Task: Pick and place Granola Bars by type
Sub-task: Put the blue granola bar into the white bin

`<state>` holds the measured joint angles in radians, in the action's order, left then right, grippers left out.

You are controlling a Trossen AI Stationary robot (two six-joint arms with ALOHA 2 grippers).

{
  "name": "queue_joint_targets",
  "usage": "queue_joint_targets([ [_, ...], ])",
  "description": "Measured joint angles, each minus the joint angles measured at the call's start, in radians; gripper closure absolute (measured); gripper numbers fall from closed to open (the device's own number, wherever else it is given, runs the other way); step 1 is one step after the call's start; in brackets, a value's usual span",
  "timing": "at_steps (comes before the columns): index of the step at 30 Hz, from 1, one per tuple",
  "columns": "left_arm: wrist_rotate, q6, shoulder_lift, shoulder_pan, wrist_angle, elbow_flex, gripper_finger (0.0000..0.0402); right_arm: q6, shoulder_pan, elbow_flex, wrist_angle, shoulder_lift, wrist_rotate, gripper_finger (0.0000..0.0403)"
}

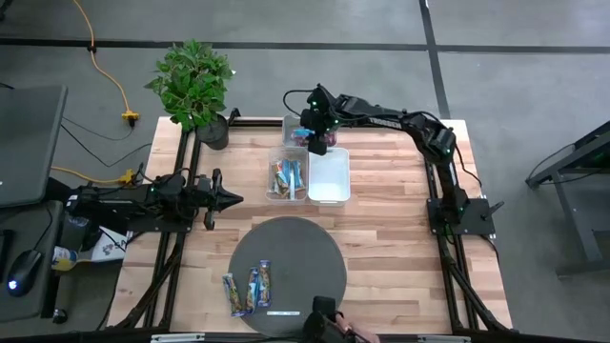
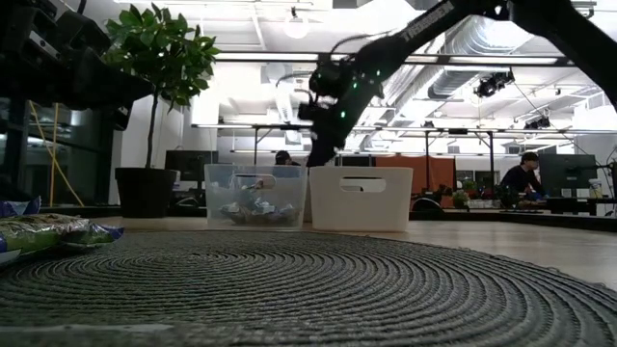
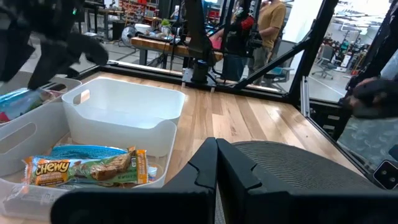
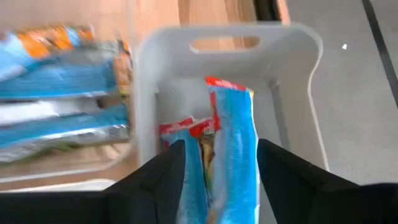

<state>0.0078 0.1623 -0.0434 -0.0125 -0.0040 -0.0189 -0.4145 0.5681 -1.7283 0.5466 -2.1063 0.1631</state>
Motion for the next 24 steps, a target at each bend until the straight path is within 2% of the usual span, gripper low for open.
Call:
queue_joint_targets([
  [8,0.0,0.0,0.0,0.0,0.0,0.0,0.0401,0.128,-0.024,0.0,0.07,0.173,0.024,0.0241],
  [16,0.0,0.0,0.0,0.0,0.0,0.0,0.0401,0.3,-0.089,0.0,0.21,0.359,0.096,0.0292],
  [24,0.0,0.0,0.0,0.0,0.0,0.0,0.0401,0.442,-0.21,0.0,0.279,0.507,0.185,0.0355],
])
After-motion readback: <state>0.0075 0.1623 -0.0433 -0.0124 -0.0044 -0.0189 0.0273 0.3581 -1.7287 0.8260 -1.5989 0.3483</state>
